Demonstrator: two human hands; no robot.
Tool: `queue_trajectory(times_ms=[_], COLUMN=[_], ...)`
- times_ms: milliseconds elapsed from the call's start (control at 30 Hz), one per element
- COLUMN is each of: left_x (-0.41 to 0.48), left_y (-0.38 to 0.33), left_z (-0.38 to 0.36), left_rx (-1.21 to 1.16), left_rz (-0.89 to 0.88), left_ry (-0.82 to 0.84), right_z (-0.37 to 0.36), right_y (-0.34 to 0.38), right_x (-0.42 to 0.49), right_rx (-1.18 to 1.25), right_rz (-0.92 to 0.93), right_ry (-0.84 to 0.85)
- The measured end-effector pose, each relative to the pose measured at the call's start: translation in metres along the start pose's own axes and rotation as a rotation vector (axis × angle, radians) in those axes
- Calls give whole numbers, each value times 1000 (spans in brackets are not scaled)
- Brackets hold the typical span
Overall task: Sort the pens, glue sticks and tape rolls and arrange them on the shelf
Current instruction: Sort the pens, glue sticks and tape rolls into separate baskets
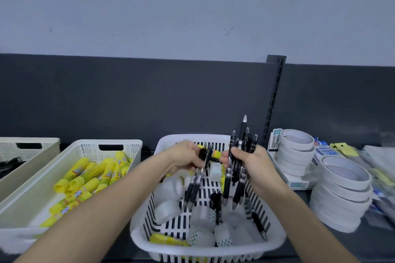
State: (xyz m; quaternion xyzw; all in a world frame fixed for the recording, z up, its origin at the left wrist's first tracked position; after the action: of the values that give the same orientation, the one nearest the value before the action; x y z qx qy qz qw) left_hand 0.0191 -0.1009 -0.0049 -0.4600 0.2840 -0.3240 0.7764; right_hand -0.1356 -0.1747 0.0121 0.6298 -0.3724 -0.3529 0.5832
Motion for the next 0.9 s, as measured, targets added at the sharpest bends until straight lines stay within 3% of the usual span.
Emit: queue_trajectory(times_ms=[133,300,433,600,767,900], left_x=[-20,-59,-90,-130,-152,-141], left_y=[-28,-32,-8,49,122,172], left_z=[56,128,208,322,420,461], left_rx=[-338,-438,-349,-217,-113,126], left_rz=[-147,-292,-325,-243,-103,13], left_ry=[-186,-347,-541,-739,-797,-776], right_z=[-19,-82,-162,-282,-411,-486], right_y=[20,47,63,59,39,-3], right_x=[6,0,-22,-65,-106,-111], right_rx=[-6,-46,-21,-37,-43,-93], right_rz=[54,127,169,171,62,-102], right_ry=[24,125,280,440,510,455])
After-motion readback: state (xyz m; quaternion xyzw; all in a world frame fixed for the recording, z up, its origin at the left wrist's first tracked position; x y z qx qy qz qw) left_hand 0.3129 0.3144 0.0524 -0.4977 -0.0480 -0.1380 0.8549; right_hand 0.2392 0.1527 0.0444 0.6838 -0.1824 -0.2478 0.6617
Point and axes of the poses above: each hand's wrist, its own x-axis towards the middle knuckle, its own z-axis out of the back of the hand, y = z × x, the point moved 4 cm from there along x, towards the middle knuckle, and after that the axes turned 13 degrees about -y, right-handed, at the moved point
